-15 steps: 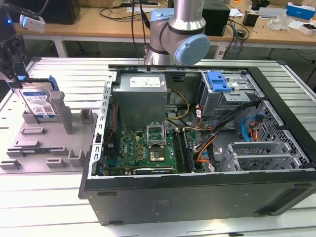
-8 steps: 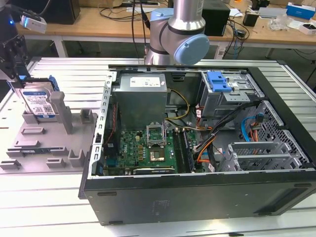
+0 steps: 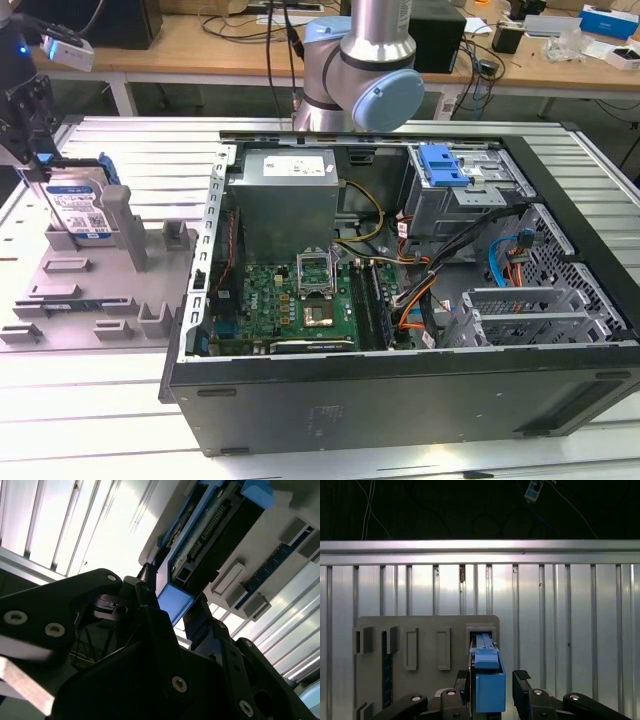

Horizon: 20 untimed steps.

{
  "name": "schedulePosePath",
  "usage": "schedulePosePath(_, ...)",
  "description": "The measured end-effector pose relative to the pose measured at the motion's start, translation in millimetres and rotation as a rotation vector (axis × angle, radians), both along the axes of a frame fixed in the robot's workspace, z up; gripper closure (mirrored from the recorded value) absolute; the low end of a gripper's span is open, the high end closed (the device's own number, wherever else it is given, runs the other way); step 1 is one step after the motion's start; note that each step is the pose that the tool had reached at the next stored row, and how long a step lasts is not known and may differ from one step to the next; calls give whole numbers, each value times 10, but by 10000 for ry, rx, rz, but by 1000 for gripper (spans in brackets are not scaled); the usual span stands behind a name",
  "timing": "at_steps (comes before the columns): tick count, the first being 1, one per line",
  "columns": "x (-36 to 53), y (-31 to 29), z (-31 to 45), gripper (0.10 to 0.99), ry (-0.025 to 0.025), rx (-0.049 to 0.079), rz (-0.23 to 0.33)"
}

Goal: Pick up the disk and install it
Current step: 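Pick up the disk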

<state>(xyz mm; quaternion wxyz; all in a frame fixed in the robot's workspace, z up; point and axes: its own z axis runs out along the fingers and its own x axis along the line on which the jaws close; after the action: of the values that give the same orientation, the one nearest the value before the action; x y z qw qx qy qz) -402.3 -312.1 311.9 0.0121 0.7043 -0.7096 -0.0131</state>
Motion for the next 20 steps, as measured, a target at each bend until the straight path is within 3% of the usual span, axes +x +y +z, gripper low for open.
schedulePosePath(14,0,-19,-84,604,-4,0,0)
schedulePosePath(20,0,-17,-105,604,-31,-6,-1)
